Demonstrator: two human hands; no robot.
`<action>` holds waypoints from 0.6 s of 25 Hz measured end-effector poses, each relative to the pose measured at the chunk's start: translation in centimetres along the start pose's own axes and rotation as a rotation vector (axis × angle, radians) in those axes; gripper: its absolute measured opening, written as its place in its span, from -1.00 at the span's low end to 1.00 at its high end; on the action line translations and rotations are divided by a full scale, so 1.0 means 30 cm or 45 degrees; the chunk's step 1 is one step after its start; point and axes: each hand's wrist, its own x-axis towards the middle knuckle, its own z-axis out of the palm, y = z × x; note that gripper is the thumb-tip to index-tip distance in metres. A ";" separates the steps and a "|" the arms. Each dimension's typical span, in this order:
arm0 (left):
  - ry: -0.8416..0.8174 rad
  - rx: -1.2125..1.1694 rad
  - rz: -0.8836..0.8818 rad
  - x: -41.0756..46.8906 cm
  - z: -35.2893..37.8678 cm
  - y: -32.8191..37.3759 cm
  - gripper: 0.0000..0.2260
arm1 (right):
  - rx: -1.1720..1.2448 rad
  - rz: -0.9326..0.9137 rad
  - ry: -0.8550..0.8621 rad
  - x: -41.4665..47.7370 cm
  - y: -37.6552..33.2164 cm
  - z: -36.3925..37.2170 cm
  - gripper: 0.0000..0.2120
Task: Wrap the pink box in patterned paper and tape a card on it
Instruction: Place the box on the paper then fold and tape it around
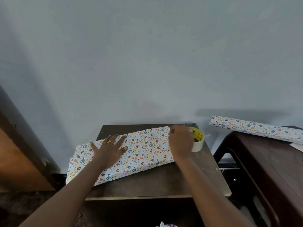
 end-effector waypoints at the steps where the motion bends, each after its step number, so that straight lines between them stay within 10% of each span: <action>1: 0.004 0.016 0.002 -0.002 -0.001 0.003 -0.53 | -0.129 0.124 -0.068 0.024 0.035 -0.021 -0.82; 5: 0.045 0.071 0.030 -0.006 -0.002 0.001 -0.55 | -0.275 0.318 -0.284 0.112 0.074 -0.025 -0.62; 11: 0.152 0.006 0.066 -0.005 0.004 0.008 -0.56 | -0.436 0.138 -0.358 0.077 0.070 0.023 -0.86; 15: 0.215 -0.157 0.538 0.008 0.009 0.005 -0.54 | -0.018 0.161 -0.325 0.094 0.175 0.028 -0.72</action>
